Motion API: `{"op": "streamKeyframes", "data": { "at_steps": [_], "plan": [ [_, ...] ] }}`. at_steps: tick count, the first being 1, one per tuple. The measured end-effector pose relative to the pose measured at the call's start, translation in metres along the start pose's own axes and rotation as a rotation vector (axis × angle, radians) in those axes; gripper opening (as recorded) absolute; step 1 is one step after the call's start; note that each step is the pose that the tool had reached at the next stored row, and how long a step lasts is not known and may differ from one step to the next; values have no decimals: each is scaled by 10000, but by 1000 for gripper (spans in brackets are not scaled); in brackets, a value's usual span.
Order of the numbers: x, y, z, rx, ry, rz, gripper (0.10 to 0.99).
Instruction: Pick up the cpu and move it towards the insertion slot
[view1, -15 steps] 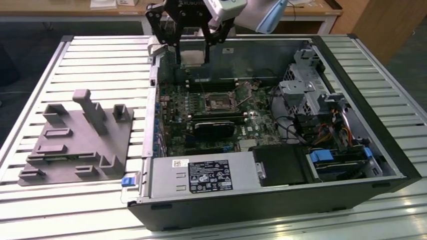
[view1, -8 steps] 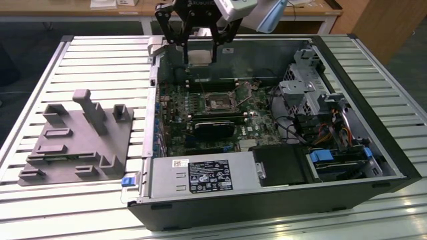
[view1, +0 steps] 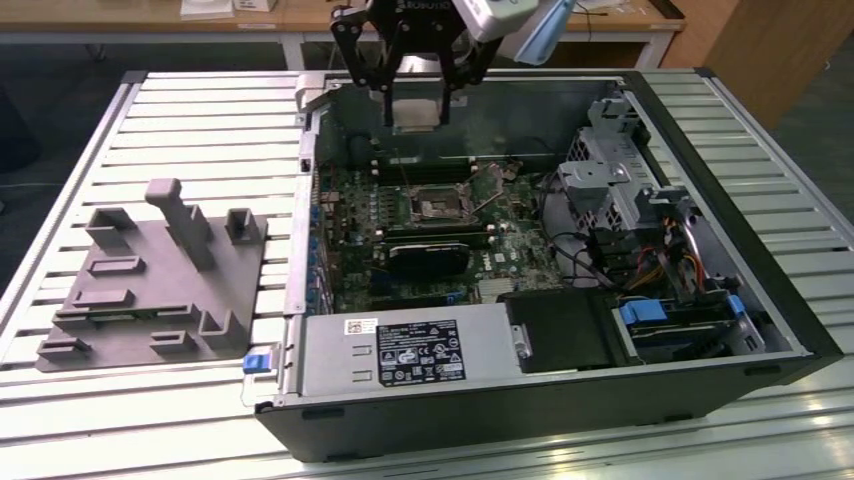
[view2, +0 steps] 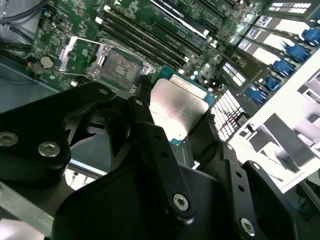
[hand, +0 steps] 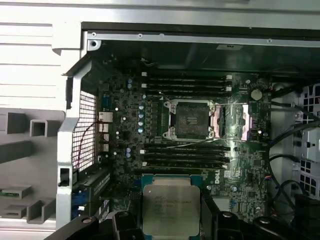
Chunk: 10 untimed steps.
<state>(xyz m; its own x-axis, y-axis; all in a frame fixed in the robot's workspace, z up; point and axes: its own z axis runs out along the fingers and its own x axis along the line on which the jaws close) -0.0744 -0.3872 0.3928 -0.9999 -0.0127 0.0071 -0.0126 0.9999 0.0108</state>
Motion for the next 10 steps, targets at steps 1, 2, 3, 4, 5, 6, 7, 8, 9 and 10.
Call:
{"op": "streamKeyframes", "data": {
  "at_steps": [1,2,3,4,5,6,7,8,9,10],
  "plan": [
    [-19,1,0,0,0,0,545],
    [-39,1,0,0,0,0,545],
    [-58,2,-1,0,1,1,545],
    [-76,3,-1,1,1,1,545],
    [-95,4,-1,0,1,2,545],
    [-113,4,-1,1,1,1,545],
    [-131,5,-1,0,1,1,545],
    [-149,6,-1,0,1,0,545],
    [-167,6,-1,0,0,1,545],
    [-185,7,-1,0,0,0,545]
  ]
}}
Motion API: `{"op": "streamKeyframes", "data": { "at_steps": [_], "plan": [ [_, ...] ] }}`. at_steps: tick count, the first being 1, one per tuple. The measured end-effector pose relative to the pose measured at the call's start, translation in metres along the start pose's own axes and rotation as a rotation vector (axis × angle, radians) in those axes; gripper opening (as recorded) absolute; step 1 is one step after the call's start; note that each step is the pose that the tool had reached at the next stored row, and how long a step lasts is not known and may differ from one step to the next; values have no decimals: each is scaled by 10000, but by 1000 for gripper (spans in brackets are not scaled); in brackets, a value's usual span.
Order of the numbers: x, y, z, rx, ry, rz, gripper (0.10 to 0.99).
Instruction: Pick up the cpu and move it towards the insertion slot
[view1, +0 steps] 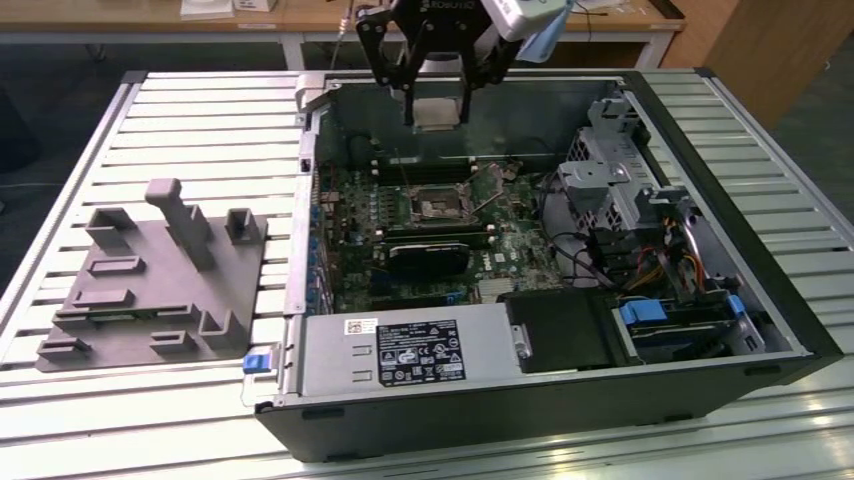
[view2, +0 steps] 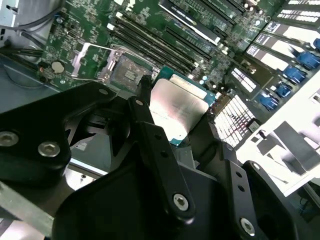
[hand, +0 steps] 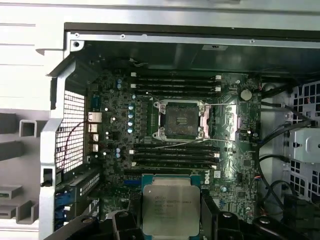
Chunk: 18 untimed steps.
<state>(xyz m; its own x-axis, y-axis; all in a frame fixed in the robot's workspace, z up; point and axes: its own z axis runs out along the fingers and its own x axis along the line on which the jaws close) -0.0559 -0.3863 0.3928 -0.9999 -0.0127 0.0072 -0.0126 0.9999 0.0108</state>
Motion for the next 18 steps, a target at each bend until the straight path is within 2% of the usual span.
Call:
{"op": "streamKeyframes", "data": {
  "at_steps": [18],
  "plan": [
    [-320,13,-2,0,0,1,545]
  ]
}}
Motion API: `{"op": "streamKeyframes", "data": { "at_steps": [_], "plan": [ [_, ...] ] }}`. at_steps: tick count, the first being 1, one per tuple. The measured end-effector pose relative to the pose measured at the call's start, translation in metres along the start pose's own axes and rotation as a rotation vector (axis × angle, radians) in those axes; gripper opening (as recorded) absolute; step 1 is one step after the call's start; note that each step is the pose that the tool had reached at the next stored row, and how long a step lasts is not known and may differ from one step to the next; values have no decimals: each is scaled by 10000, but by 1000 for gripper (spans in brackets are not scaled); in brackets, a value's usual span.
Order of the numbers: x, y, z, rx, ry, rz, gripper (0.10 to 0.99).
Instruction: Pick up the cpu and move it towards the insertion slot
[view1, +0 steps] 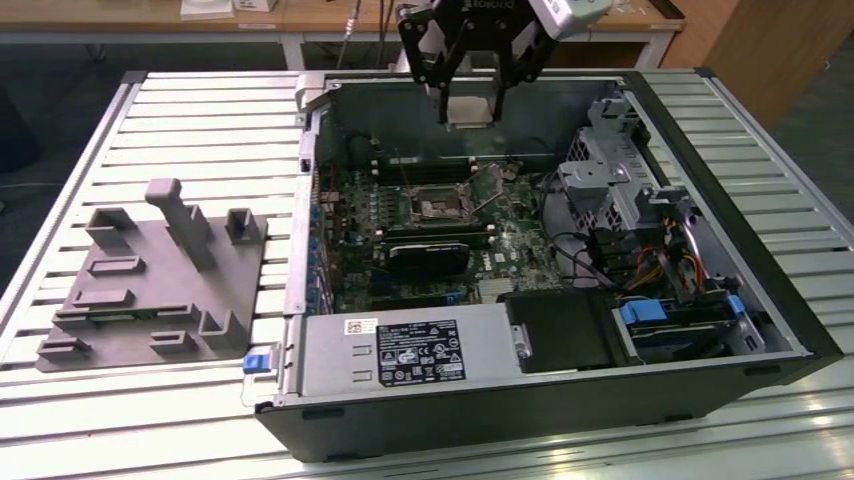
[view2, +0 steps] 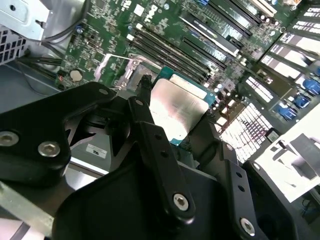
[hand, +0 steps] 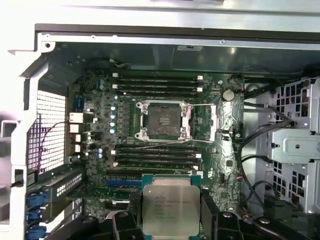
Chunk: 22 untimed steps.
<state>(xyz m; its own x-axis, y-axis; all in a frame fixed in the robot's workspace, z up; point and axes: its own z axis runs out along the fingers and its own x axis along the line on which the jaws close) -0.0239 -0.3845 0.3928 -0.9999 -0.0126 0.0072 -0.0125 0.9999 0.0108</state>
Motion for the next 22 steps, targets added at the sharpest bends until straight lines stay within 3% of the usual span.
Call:
{"op": "streamKeyframes", "data": {
  "at_steps": [22],
  "plan": [
    [-376,29,-1,0,0,1,545]
  ]
}}
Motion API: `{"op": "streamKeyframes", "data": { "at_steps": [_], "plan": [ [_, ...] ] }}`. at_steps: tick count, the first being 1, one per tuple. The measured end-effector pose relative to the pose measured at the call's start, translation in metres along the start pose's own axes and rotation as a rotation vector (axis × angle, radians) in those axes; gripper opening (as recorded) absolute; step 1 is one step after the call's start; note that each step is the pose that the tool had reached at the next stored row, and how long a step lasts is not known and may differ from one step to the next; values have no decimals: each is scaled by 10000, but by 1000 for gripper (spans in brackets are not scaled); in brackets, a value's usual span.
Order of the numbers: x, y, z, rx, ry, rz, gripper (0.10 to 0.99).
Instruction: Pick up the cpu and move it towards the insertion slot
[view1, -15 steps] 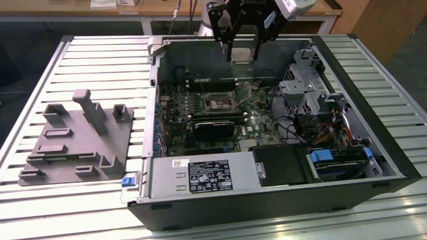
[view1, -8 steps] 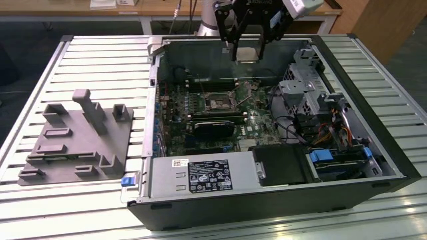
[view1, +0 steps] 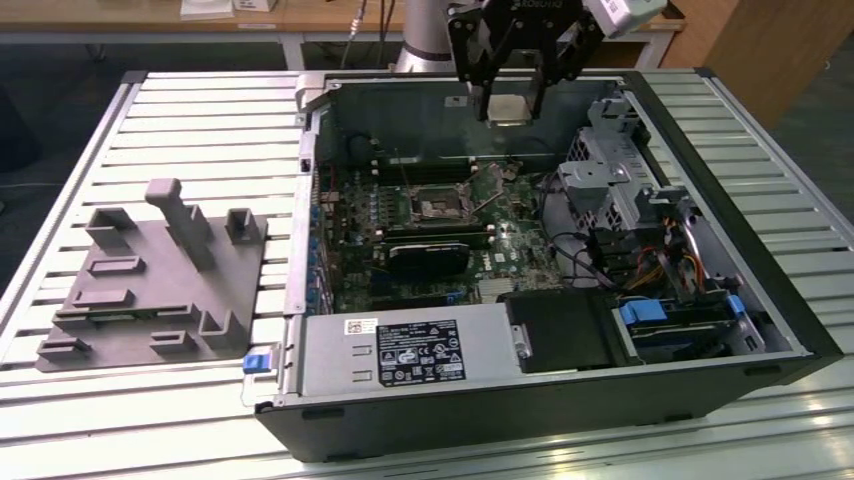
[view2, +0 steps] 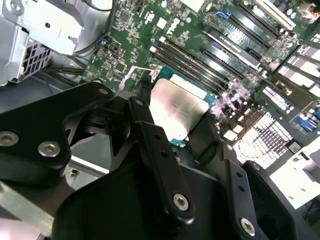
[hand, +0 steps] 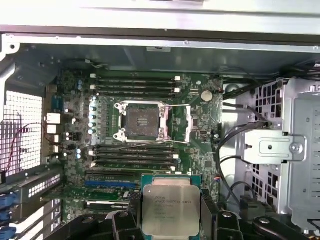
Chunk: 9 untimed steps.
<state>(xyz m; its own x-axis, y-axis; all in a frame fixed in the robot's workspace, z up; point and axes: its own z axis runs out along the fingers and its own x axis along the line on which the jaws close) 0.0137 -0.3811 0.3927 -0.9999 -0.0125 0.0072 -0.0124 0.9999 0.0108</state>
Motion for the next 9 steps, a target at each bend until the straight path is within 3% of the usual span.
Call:
{"op": "streamKeyframes", "data": {
  "at_steps": [6,9],
  "plan": [
    [2,217,10,0,0,-1,545],
    [42,306,28,0,-1,-7,545]
  ]
}}
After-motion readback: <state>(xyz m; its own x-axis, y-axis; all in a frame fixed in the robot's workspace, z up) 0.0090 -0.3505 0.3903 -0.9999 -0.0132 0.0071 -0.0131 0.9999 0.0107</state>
